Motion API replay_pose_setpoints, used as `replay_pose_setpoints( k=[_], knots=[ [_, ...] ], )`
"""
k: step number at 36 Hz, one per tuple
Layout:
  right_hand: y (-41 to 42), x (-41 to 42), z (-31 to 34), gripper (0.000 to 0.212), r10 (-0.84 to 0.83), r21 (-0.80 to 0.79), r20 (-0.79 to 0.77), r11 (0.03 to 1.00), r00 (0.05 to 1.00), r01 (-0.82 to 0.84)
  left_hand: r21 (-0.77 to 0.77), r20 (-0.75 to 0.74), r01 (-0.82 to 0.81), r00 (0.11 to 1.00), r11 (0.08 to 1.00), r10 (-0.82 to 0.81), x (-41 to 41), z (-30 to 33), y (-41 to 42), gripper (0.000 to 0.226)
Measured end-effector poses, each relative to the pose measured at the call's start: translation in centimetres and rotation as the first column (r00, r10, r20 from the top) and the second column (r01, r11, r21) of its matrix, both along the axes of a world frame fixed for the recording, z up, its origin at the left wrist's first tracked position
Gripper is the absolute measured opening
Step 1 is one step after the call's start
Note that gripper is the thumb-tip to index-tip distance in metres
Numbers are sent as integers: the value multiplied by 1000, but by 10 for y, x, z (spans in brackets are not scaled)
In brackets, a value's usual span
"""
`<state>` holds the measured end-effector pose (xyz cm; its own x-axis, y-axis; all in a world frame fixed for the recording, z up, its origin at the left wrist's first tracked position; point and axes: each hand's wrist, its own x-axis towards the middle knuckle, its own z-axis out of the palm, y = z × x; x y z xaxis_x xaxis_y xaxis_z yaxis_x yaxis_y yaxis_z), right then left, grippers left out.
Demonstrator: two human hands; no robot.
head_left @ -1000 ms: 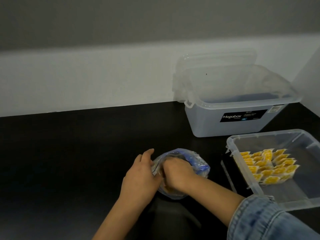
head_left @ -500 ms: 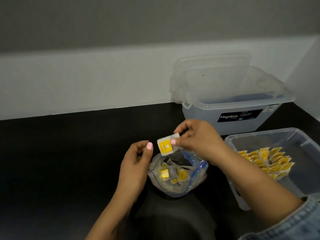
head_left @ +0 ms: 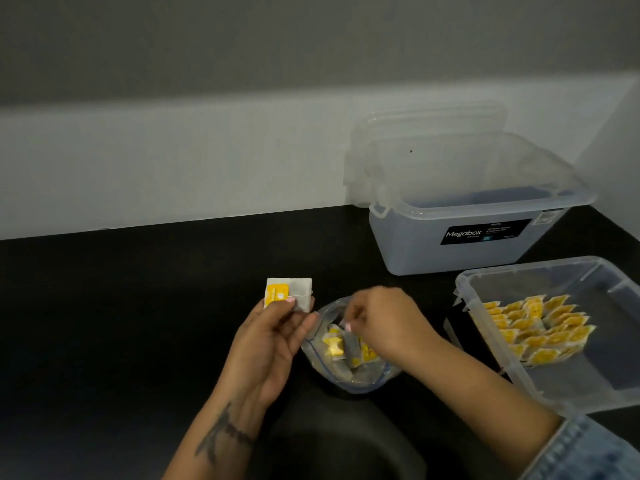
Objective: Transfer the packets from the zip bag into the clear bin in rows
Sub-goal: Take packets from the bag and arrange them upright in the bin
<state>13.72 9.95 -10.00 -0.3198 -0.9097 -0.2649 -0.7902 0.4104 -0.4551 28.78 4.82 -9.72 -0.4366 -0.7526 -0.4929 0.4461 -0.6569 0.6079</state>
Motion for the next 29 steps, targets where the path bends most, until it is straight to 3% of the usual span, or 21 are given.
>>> replay_pose_setpoints(
  k=[2, 4, 8, 13, 15, 18, 23, 25, 27, 29],
  knots=[
    [-16, 3, -12, 26, 106, 315, -123, 947, 987, -63, 31, -10, -19, 1000, 999, 19, 2, 1, 0, 17],
    [-30, 10, -19, 43, 167, 577, -136, 814, 977, -59, 34, -7, -20, 1000, 999, 20, 3, 1, 0, 17],
    [-27, 16, -36, 49, 295, 486, -267, 863, 917, -136, 28, 3, -20, 1000, 999, 20, 6, 0, 0, 14],
    [-22, 15, -39, 56, 237, 373, -265, 919, 935, -128, 1, 34, -23, 999, 1000, 23, 9, 0, 1, 10],
    [-28, 14, -37, 59, 224, 436, -234, 894, 946, -104, -2, 44, -22, 999, 1000, 22, 10, 0, 1, 10],
    [-43, 13, -26, 65, 164, 627, -113, 777, 980, -58, 8, 42, -15, 999, 1000, 15, 10, 0, 1, 11],
    [-46, 13, -22, 66, 162, 644, -103, 762, 981, -58, -6, 40, 3, 999, 1000, -3, 7, 1, 3, 11],
    [-36, 14, -16, 54, 229, 581, -170, 809, 958, -90, -28, 46, -1, 999, 1000, 2, 6, 1, 3, 12],
    [-20, 13, -5, 34, 234, 402, -272, 909, 934, -111, -58, 56, -6, 998, 998, 9, 6, 1, 2, 14],
    [-3, 8, 13, 30, 198, 274, -283, 954, 939, -118, -93, 71, -15, 997, 996, 22, 6, 0, 2, 17]
  ],
)
